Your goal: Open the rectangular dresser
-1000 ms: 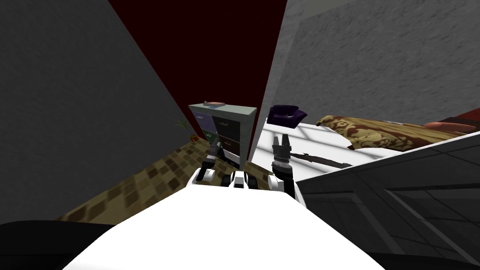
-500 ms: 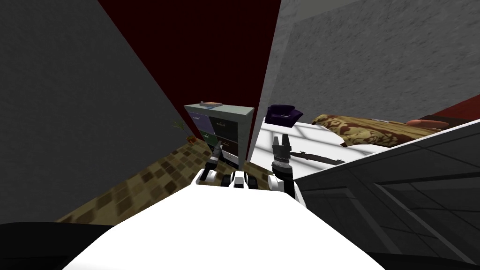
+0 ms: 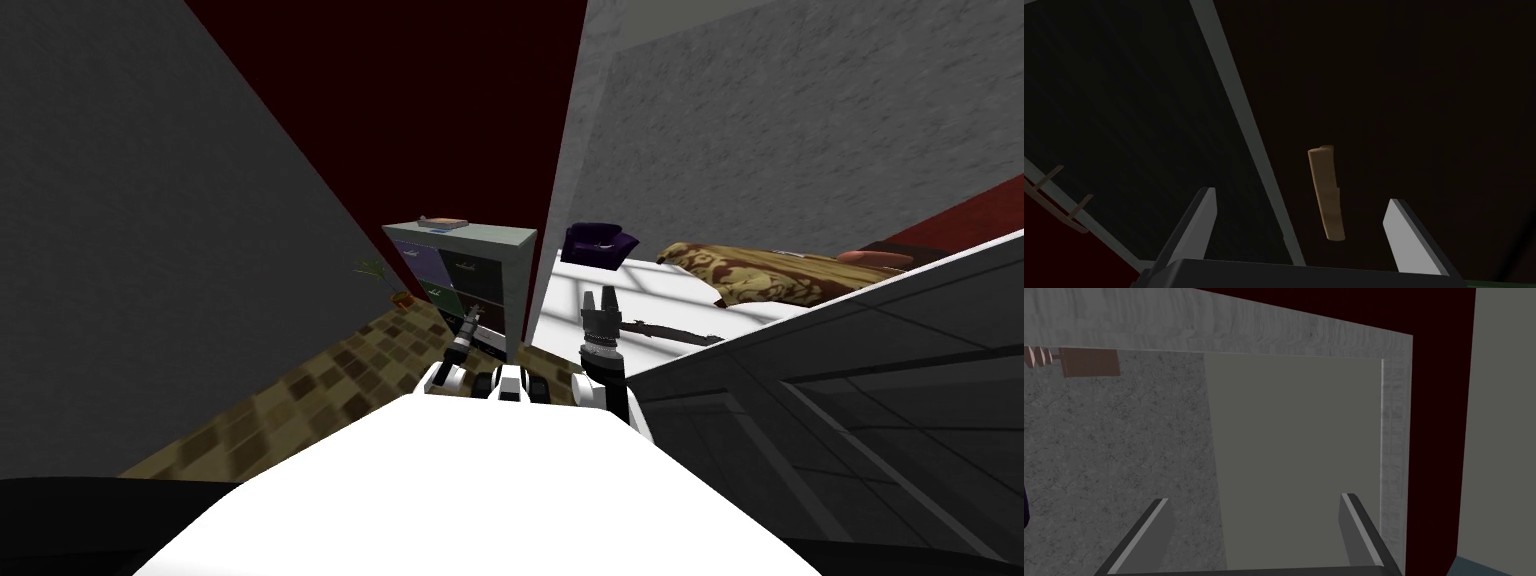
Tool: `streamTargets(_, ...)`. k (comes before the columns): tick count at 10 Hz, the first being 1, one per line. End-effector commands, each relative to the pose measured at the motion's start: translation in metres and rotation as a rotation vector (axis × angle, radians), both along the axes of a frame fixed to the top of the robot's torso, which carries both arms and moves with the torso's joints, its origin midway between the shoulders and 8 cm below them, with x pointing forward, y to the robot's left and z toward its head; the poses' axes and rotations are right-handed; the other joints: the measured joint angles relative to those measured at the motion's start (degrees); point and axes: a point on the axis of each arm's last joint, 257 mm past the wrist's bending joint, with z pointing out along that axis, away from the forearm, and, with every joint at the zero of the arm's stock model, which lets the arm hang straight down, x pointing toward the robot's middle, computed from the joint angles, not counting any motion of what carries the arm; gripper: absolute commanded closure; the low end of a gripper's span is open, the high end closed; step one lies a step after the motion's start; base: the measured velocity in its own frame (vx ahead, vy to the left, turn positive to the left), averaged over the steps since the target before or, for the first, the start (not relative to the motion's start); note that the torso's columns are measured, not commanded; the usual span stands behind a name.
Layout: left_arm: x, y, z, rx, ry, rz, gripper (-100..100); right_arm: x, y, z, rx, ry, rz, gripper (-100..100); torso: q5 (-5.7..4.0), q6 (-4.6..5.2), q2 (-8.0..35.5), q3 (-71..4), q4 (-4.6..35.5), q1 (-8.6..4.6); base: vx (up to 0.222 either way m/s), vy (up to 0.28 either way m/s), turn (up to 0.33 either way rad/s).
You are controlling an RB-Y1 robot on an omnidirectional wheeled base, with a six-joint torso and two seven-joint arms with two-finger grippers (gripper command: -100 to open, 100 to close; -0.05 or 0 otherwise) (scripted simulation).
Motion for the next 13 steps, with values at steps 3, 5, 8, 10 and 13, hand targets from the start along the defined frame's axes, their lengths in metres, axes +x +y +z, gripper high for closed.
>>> streamTargets(3,-0.001,-0.012,-0.024,0.018,0.041,-0.018,-100,0.0,0.0,0.0,0.0,0.0,0.0,0,0.0,0.02,-0.02,-0.01,0.0,0.01,0.007,-0.006,-0.036)
streamTargets(5,-0.012,-0.041,-0.024,0.021,0.045,-0.043,-100,0.0,0.0,0.0,0.0,0.0,0.0,0,0.04,-0.01,-0.18,-0.1,-0.04,0.17,0.084,0.06,0.104)
streamTargets(8,-0.027,-0.082,-0.016,0.021,0.042,-0.073,-100,0.0,0.0,0.0,0.0,0.0,0.0,0,0.01,0.01,-0.13,-0.08,-0.04,0.04,0.132,0.074,0.11)
streamTargets(10,-0.02,-0.062,-0.021,0.021,0.045,-0.059,100,0.0,0.0,0.0,0.0,0.0,0.0,0,-0.03,0.05,-0.12,-0.04,0.02,-0.07,-0.011,-0.002,-0.045)
streamTargets(13,-0.012,-0.041,-0.024,0.021,0.045,-0.043,100,0.0,0.0,0.0,0.0,0.0,0.0,0,0.06,0.09,-0.2,-0.07,-0.24,-0.08,-0.09,-0.046,-0.068)
